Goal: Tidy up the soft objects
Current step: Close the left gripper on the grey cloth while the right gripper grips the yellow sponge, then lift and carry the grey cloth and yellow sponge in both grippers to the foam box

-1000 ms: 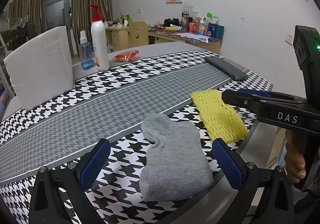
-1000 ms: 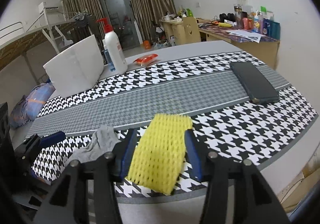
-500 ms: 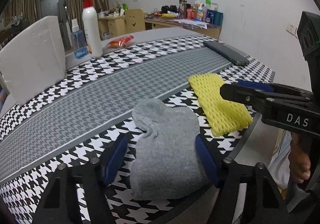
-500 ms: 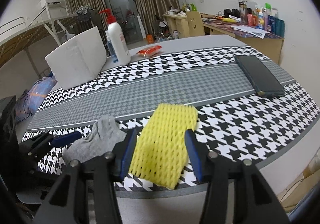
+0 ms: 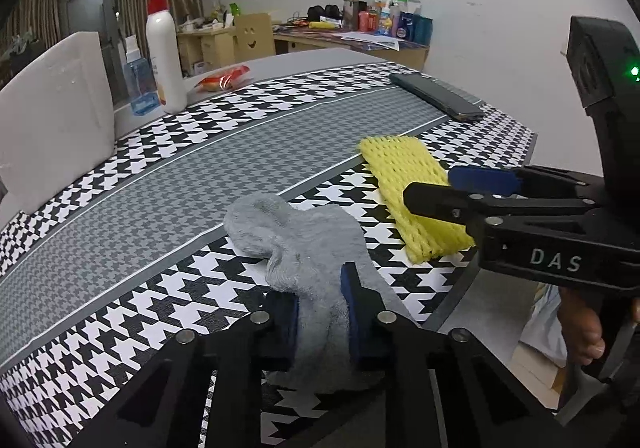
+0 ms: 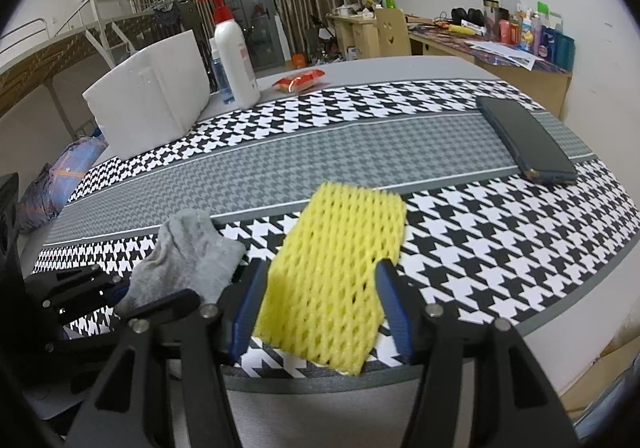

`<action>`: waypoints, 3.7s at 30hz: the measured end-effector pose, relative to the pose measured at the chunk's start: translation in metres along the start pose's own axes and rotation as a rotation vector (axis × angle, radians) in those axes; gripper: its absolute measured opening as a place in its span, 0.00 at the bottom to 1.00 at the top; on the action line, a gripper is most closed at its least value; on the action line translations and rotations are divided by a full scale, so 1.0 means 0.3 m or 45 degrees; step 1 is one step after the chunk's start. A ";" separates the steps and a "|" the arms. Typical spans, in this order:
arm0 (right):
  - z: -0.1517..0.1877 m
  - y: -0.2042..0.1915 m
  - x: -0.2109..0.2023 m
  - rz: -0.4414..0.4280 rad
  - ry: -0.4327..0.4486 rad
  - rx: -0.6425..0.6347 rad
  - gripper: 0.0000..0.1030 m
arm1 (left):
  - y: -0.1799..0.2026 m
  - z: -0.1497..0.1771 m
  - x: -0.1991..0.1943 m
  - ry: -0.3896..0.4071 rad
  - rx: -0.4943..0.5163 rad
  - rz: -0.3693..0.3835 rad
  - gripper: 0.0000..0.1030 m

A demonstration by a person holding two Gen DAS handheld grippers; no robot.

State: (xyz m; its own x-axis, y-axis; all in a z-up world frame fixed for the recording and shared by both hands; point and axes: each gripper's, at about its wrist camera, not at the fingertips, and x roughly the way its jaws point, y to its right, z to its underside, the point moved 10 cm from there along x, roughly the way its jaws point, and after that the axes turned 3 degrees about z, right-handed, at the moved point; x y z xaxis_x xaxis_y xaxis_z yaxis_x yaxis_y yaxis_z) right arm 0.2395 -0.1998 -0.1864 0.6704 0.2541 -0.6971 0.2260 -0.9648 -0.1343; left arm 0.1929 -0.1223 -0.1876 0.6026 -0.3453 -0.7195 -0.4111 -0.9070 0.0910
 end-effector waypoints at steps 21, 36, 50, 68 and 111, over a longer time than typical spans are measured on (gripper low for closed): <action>0.013 0.000 0.025 0.116 -0.050 -0.086 0.25 | -0.041 -0.027 -0.085 0.077 -0.036 0.009 0.18; -0.053 -0.013 -0.041 0.038 0.067 -0.064 0.10 | -0.079 -0.052 -0.142 0.132 -0.045 -0.035 0.18; -0.127 -0.059 -0.086 -0.013 0.149 -0.094 0.10 | -0.126 -0.107 -0.217 0.221 -0.050 -0.098 0.18; -0.200 -0.116 -0.113 -0.051 0.211 -0.134 0.10 | -0.209 -0.164 -0.285 0.296 -0.083 -0.176 0.18; -0.411 -0.344 -0.151 -0.205 0.385 -0.269 0.10 | -0.424 -0.327 -0.468 0.491 -0.125 -0.402 0.18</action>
State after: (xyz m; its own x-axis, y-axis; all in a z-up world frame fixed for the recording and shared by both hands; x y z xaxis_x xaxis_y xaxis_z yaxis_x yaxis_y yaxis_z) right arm 0.2730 -0.1034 -0.0541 0.7854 0.4393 -0.4361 0.4639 -0.8841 -0.0552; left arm 0.2275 0.0178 -0.0305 0.9036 -0.0974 -0.4172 -0.1130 -0.9935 -0.0127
